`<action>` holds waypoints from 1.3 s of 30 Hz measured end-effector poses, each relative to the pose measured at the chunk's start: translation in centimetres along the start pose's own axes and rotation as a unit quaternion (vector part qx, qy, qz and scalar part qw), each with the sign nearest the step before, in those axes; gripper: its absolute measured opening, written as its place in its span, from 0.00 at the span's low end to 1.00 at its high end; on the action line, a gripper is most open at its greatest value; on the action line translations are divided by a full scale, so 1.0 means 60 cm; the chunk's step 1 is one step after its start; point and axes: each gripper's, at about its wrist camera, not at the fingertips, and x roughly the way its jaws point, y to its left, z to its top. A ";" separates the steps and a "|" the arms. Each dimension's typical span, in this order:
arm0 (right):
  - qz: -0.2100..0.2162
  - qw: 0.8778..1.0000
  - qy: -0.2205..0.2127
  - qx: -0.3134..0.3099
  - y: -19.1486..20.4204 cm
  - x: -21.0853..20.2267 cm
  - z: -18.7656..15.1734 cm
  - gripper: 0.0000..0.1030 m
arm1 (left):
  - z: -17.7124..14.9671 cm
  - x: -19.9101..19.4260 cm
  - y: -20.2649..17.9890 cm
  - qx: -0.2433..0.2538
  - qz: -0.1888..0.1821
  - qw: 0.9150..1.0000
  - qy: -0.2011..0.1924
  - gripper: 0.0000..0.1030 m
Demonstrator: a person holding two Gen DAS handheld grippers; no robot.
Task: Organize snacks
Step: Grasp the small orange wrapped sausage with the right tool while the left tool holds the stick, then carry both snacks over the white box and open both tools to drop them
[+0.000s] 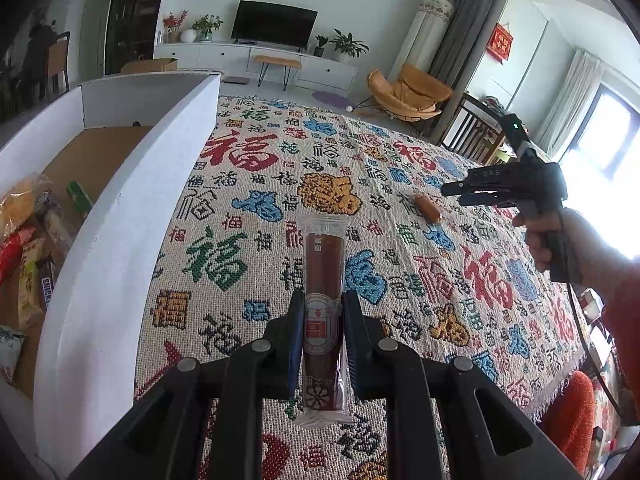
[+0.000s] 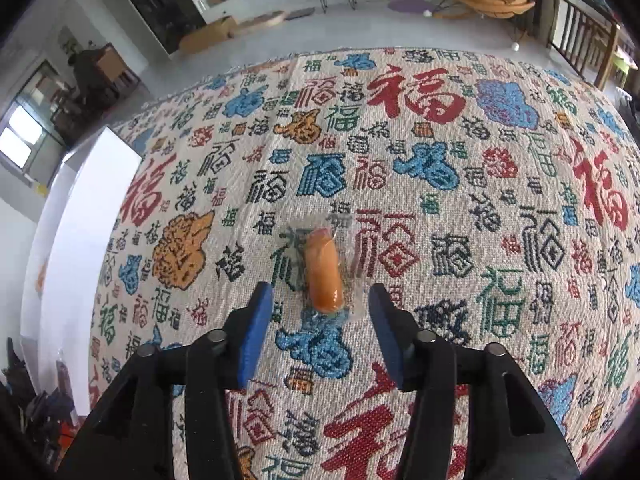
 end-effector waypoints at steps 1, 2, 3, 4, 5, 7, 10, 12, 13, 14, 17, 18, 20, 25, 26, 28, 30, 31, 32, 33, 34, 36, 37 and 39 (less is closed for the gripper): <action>-0.005 1.000 0.007 -0.005 0.009 0.016 0.004 0.56 | -0.001 0.002 0.000 0.000 -0.001 1.000 0.002 0.17; -0.012 1.000 0.014 -0.011 0.018 0.033 0.008 0.56 | -0.003 0.004 0.000 -0.001 -0.003 1.000 0.005 0.17; -0.024 0.999 0.021 -0.022 0.028 0.053 0.013 0.56 | -0.004 0.006 0.000 -0.001 -0.004 1.000 0.008 0.17; -0.039 0.998 0.025 -0.035 0.037 0.073 0.016 0.56 | -0.005 0.008 -0.001 -0.001 -0.005 1.000 0.010 0.17; -0.057 0.997 0.032 -0.050 0.044 0.094 0.018 0.55 | -0.006 0.008 -0.002 -0.001 -0.006 1.000 0.012 0.17; -0.122 0.986 0.038 -0.105 0.062 0.124 0.015 0.50 | -0.008 0.004 -0.002 0.000 -0.009 1.000 0.012 0.17; -0.107 0.989 0.052 -0.092 0.059 0.113 0.021 0.23 | -0.012 0.001 -0.003 0.000 -0.015 1.000 0.012 0.17; -0.105 0.990 0.046 -0.084 0.048 0.092 0.021 0.22 | -0.010 0.003 -0.004 -0.007 -0.026 1.000 0.012 0.17; -0.095 0.992 0.038 -0.074 0.040 0.075 0.019 0.22 | -0.009 0.002 -0.004 -0.011 -0.032 0.999 0.012 0.17; -0.081 0.994 0.028 -0.061 0.032 0.058 0.018 0.22 | -0.007 0.000 -0.005 -0.015 -0.039 0.999 0.012 0.17; -0.028 0.999 -0.010 -0.030 0.019 -0.003 0.013 0.22 | 0.007 -0.025 -0.006 -0.032 -0.072 0.997 0.001 0.17; -0.003 1.000 -0.018 -0.023 0.027 -0.020 0.015 0.22 | 0.018 -0.040 -0.003 -0.042 -0.087 0.995 -0.005 0.17; 0.062 0.997 -0.032 -0.015 0.055 -0.057 0.019 0.22 | 0.045 -0.074 0.013 -0.062 -0.102 0.993 -0.021 0.17; 0.224 0.972 -0.055 -0.040 0.219 -0.126 0.028 0.22 | 0.110 -0.171 0.108 -0.094 -0.050 0.991 -0.081 0.17; 0.245 0.966 -0.055 -0.055 0.262 -0.134 0.029 0.22 | 0.119 -0.186 0.135 -0.097 -0.019 0.991 -0.088 0.17; 0.278 0.955 -0.052 -0.090 0.354 -0.141 0.024 0.22 | 0.125 -0.204 0.182 -0.100 0.035 0.990 -0.089 0.18; 0.295 0.947 -0.045 -0.121 0.439 -0.135 0.019 0.23 | 0.123 -0.208 0.225 -0.099 0.096 0.987 -0.078 0.18; 0.298 0.944 -0.038 -0.138 0.484 -0.123 0.018 0.23 | 0.118 -0.207 0.244 -0.098 0.118 0.985 -0.074 0.18; 0.296 0.942 -0.032 -0.153 0.523 -0.111 0.014 0.23 | 0.113 -0.205 0.260 -0.099 0.136 0.983 -0.069 0.18; 0.292 0.941 -0.023 -0.166 0.561 -0.093 0.008 0.23 | 0.106 -0.202 0.276 -0.100 0.152 0.981 -0.063 0.18; 0.289 0.941 -0.013 -0.175 0.588 -0.076 0.001 0.23 | 0.100 -0.199 0.286 -0.103 0.159 0.980 -0.057 0.18; 0.268 0.944 0.010 -0.191 0.639 -0.037 -0.014 0.28 | 0.084 -0.192 0.298 -0.105 0.168 0.979 -0.048 0.34; 0.255 0.946 0.022 -0.198 0.654 -0.021 -0.023 0.32 | 0.077 -0.191 0.299 -0.101 0.177 0.978 -0.046 0.43; 0.248 0.945 0.038 -0.210 0.662 -0.008 -0.042 0.47 | 0.067 -0.198 0.294 -0.087 0.194 0.976 -0.053 0.83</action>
